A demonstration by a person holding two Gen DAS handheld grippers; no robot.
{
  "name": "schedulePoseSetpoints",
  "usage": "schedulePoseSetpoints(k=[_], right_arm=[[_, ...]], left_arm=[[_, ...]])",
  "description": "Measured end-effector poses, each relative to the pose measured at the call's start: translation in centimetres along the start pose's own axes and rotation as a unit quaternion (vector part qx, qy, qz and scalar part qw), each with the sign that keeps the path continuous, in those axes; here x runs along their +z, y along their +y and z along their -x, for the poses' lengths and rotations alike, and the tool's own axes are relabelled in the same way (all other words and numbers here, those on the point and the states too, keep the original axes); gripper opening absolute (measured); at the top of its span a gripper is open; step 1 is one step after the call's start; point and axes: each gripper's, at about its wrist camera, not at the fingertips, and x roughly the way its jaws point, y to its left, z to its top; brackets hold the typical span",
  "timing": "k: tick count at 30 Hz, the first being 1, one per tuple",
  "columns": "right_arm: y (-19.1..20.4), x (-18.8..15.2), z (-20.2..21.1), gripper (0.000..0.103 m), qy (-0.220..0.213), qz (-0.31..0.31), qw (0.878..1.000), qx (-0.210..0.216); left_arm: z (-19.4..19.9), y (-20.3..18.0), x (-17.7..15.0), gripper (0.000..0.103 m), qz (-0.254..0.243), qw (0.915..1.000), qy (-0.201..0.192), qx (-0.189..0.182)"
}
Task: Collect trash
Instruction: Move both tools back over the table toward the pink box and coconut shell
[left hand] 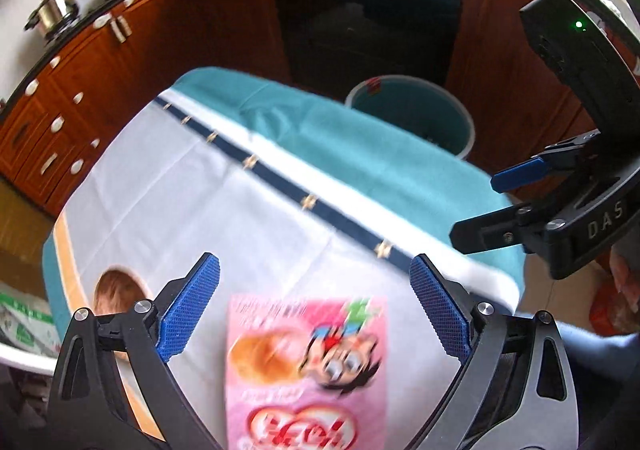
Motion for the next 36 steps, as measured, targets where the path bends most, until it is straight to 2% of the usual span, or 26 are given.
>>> schedulePoseSetpoints(k=[9,16,19,24,30,34,36], right_arm=[[7.9,-4.7,-4.0,0.097,0.069,0.079,0.994,0.02],[12.5,-7.9,-5.9,0.097,0.102,0.131,0.986,0.025],[13.6,-9.2,-7.1,0.097,0.123,0.137,0.983,0.024],[15.1,-10.8,-9.2,0.097,0.149,0.16,0.976,-0.002],[15.3,-10.4,-10.6,0.097,0.127,0.171,0.976,-0.054],[14.8,-10.4,-10.4,0.097,0.113,0.172,0.977,-0.055],[14.4,-10.0,-9.8,0.097,0.082,0.182,0.977,-0.075]], left_arm=[[3.7,6.3,-10.4,0.098,0.074,0.9965,0.019,0.034],[5.5,8.4,-16.0,0.098,0.111,0.9924,0.029,0.043],[5.6,8.5,-17.4,0.099,0.118,0.9916,0.031,0.044],[4.9,8.3,-18.5,0.099,0.126,0.9906,0.033,0.04],[3.4,9.0,-18.5,0.099,0.143,0.9885,0.036,0.032],[2.6,9.4,-18.4,0.099,0.153,0.9871,0.04,0.024],[2.2,9.3,-18.3,0.099,0.152,0.9872,0.043,0.022]])
